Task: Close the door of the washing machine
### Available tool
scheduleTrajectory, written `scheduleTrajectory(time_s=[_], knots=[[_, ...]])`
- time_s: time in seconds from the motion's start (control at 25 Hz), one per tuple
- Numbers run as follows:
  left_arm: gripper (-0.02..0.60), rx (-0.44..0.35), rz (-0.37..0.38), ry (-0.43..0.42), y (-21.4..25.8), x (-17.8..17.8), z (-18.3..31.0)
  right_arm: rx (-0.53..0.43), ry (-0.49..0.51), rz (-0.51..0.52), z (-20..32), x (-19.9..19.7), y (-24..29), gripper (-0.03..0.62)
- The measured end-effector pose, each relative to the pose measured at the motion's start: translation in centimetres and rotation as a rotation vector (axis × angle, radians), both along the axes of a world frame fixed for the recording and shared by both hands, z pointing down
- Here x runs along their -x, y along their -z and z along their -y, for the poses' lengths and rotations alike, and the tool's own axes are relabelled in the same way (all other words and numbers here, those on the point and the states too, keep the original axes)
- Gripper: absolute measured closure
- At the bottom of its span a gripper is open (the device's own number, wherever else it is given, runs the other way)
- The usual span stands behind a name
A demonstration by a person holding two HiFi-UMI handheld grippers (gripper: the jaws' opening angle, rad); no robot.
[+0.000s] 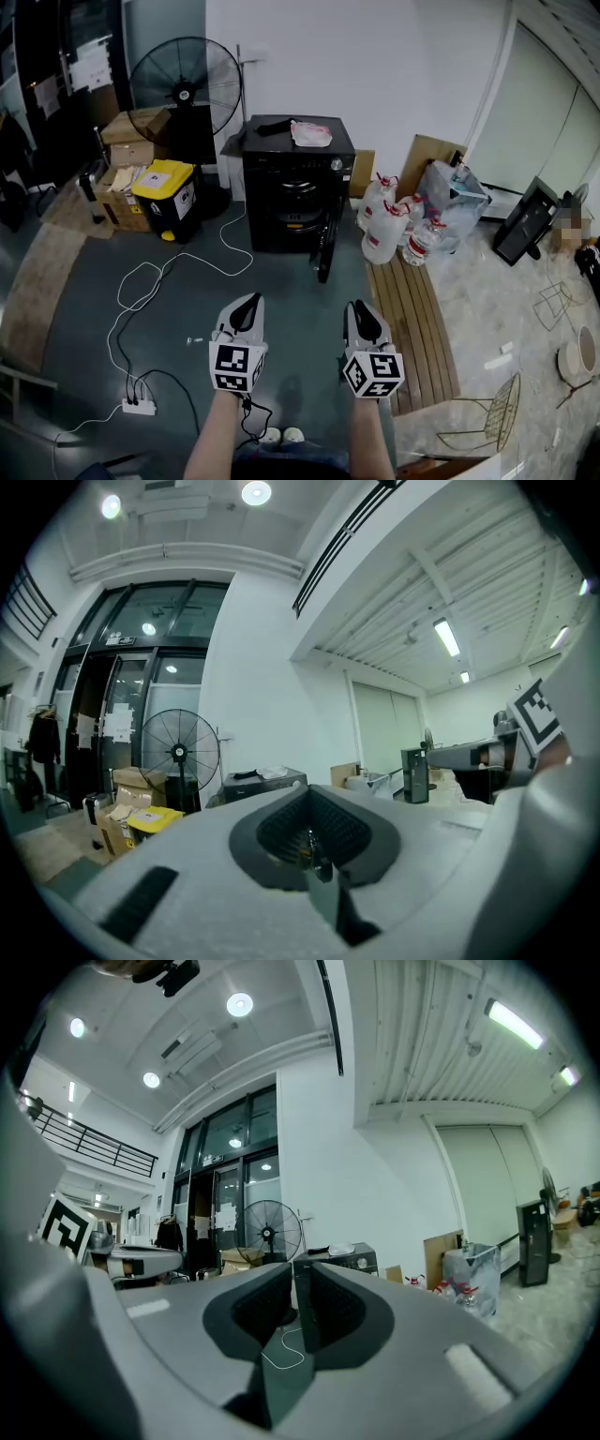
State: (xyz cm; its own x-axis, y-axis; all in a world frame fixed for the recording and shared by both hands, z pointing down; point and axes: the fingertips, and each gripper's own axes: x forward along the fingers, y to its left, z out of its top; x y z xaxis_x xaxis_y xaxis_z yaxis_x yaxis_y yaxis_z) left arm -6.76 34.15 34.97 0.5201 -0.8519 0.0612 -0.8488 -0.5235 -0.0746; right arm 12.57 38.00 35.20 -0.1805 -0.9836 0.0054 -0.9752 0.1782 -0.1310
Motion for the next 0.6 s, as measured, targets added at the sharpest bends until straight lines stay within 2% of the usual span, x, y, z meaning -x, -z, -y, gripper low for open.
scheduleTrajectory(time_s=[0.28,0.6], knots=[[0.574,0.018,-0.001,0.003,-0.5,0.8,0.3,0.017,0.022,0.034,0.5,0.8,-0.6,0.432],[0.574,0.021,-0.018,0.001,-0.7,2.0,2.2,0.037,0.029,0.036,2.5,1.9,-1.2,0.396]])
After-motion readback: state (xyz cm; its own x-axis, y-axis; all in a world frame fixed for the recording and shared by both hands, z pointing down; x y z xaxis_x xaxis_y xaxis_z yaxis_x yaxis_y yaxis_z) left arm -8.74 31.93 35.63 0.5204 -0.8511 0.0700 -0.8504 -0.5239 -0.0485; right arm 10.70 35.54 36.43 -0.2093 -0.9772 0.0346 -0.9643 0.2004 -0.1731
